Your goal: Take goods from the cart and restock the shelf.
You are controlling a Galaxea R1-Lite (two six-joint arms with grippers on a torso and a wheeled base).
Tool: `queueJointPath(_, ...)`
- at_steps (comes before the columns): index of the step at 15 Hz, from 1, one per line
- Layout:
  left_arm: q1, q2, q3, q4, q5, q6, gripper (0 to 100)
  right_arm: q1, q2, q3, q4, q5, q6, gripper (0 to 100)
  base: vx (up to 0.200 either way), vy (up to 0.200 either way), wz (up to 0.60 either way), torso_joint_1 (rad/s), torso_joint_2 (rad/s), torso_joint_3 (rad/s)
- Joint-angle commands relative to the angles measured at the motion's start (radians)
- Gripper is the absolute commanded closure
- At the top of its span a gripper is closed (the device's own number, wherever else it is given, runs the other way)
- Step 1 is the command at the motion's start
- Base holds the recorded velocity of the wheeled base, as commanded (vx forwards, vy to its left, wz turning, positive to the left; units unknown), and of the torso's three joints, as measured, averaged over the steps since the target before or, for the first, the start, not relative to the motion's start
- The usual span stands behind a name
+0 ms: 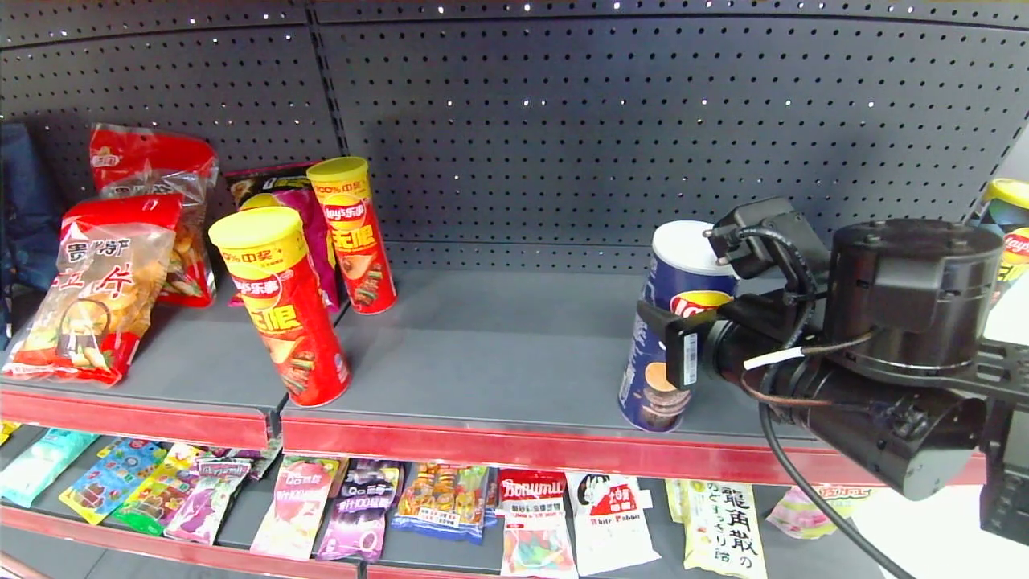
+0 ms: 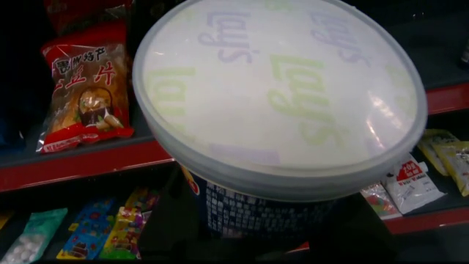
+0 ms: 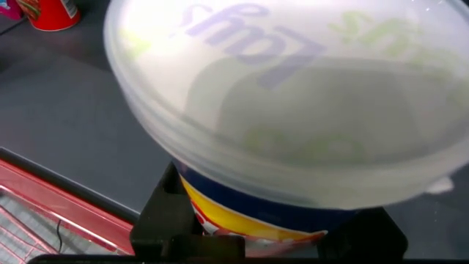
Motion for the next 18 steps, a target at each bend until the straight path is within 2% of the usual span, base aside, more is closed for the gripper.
queueJointPath(1,0.0,0.001,0.0,0.001,0.0,0.0,100,0.0,0.0,0.004,0.003,-0.001,0.001,100,0.0,0.0,0.0,0.0,0.0,0.0)
queueJointPath(2,0.0,-0.001,0.0,0.001,0.0,0.001,100,0.0,0.002,0.004,0.003,-0.002,0.001,100,0.0,0.0,0.0,0.0,0.0,0.0)
queueJointPath(3,0.0,-0.001,0.001,-0.001,0.0,0.0,100,0.0,0.002,0.007,0.003,-0.005,0.001,0,0.0,0.0,0.0,0.0,0.0,0.0)
queueJointPath(10,0.0,-0.01,0.009,0.001,0.0,0.0,100,0.003,-0.041,0.018,0.003,-0.005,0.004,0,0.0,0.0,0.0,0.0,0.0,0.0)
queueJointPath(18,0.0,-0.011,0.029,0.002,0.002,0.0,100,0.02,-0.28,0.174,0.003,0.002,0.007,0,0.0,0.0,0.0,0.0,0.0,0.0)
